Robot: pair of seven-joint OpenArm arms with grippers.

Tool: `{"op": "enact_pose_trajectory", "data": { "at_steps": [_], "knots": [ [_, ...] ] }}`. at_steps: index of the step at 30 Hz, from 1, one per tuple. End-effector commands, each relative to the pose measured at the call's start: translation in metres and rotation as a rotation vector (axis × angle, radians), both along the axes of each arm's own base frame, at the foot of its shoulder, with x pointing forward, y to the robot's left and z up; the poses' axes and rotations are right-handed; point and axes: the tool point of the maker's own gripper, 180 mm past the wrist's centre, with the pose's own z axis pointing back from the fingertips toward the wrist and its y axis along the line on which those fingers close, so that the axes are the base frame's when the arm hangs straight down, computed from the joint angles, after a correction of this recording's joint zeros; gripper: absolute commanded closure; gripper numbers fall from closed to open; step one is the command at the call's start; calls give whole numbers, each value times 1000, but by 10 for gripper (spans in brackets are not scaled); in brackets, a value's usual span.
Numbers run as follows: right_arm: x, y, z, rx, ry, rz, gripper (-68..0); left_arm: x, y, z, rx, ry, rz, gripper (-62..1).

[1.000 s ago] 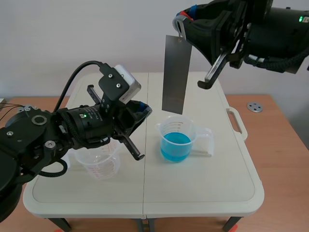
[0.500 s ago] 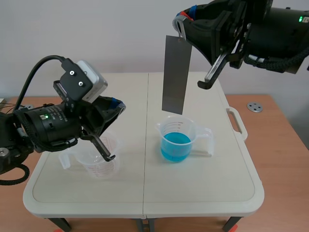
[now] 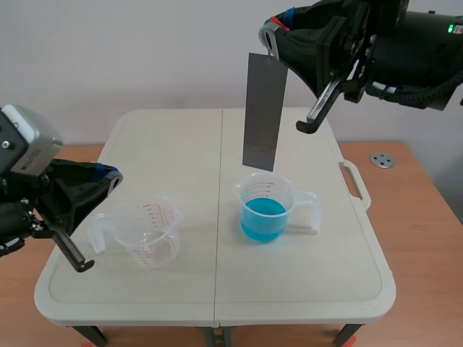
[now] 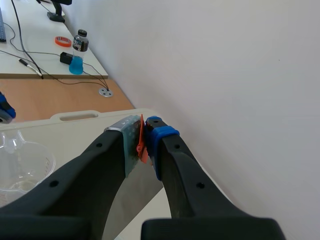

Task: Hold the metal plate by the orange handle, dip it into the blue solution, take it out and point at it, then put the plate back in the beaker on the left.
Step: 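Raise the plate and point at it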

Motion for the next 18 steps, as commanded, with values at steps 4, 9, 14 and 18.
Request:
{"op": "enact_pose_trajectory", "data": {
  "at_steps": [4,9,14,18],
  "knots": [
    [-1,0,19,20,-52,17,-11,-14,14,10,-3,-21,11,-18],
    [-1,0,19,21,-53,18,-11,-31,30,16,-12,-15,40,-18],
    [-2,1,21,38,-49,24,-11,-49,43,21,-4,-12,57,-18],
    [-2,1,22,41,-49,25,-11,-65,50,21,-3,5,62,-18]
  ]
}}
